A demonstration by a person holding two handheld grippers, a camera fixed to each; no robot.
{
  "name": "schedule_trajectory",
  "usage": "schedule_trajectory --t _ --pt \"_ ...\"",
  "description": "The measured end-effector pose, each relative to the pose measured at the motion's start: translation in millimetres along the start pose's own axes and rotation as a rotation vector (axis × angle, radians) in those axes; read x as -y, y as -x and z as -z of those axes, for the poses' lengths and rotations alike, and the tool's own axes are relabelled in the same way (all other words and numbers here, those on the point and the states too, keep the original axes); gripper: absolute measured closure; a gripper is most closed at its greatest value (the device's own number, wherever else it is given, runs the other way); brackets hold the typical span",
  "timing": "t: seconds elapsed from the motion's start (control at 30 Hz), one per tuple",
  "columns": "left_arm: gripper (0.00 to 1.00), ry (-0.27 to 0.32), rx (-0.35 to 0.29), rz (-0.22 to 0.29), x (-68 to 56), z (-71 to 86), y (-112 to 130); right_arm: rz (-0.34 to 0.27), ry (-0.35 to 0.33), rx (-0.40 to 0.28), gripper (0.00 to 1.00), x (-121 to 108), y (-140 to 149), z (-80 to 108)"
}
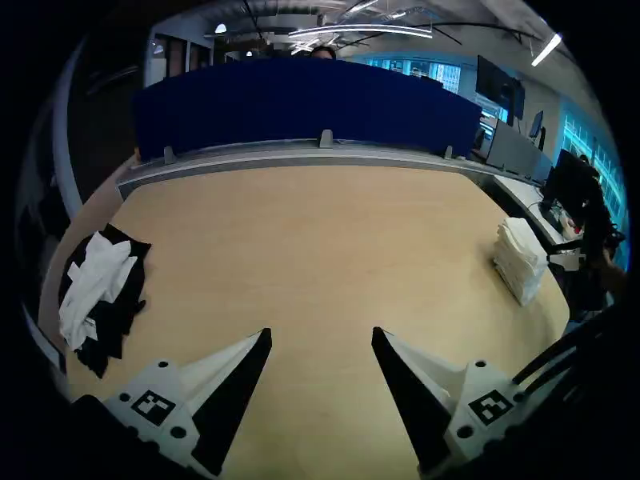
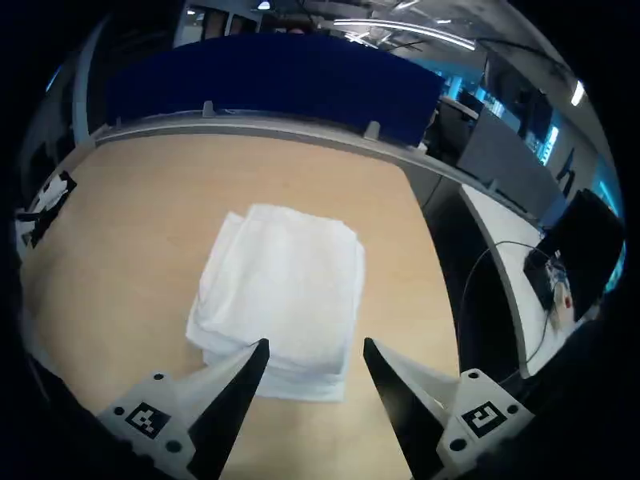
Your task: Fold towel
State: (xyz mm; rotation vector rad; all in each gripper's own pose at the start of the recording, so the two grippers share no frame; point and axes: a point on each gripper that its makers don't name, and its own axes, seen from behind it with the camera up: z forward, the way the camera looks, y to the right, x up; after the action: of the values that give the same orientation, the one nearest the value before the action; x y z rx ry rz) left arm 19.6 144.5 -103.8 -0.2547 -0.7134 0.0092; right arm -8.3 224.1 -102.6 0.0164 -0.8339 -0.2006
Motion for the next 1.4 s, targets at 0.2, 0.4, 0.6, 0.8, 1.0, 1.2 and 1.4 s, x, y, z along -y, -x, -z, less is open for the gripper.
schedule_trajectory --t 0.2,0.4,0.6,0.8,1.0,1.2,1.4 --pt "0.07 -0.008 -0.002 0.005 6.8 2.7 1.8 -0.005 -0.034 -0.027 0.09 19.6 -17.5 -5.5" --pt "0.07 -0.014 -0.004 0.017 14.2 3.9 4.4 0.013 -0.058 -0.029 0.09 38.1 -23.4 -11.6" --pt "0.07 -0.021 -0.004 0.019 20.4 5.6 6.5 0.039 -0.073 -0.018 0.09 51.9 -19.1 -17.2" --pt "0.07 -0.025 -0.002 0.026 23.6 5.5 9.0 0.04 -0.084 -0.013 0.09 59.2 -15.0 -19.7" --pt "0.07 -0.027 -0.002 0.024 24.1 6.2 8.8 0.044 -0.079 0.006 0.09 58.7 -6.7 -23.0" --pt "0.07 -0.029 -0.003 0.025 24.9 7.5 8.0 0.042 -0.085 0.036 0.09 60.0 9.4 -31.0" --pt "0.07 -0.034 -0.003 0.023 26.7 8.5 7.5 0.041 -0.094 0.045 0.09 61.6 16.8 -37.1"
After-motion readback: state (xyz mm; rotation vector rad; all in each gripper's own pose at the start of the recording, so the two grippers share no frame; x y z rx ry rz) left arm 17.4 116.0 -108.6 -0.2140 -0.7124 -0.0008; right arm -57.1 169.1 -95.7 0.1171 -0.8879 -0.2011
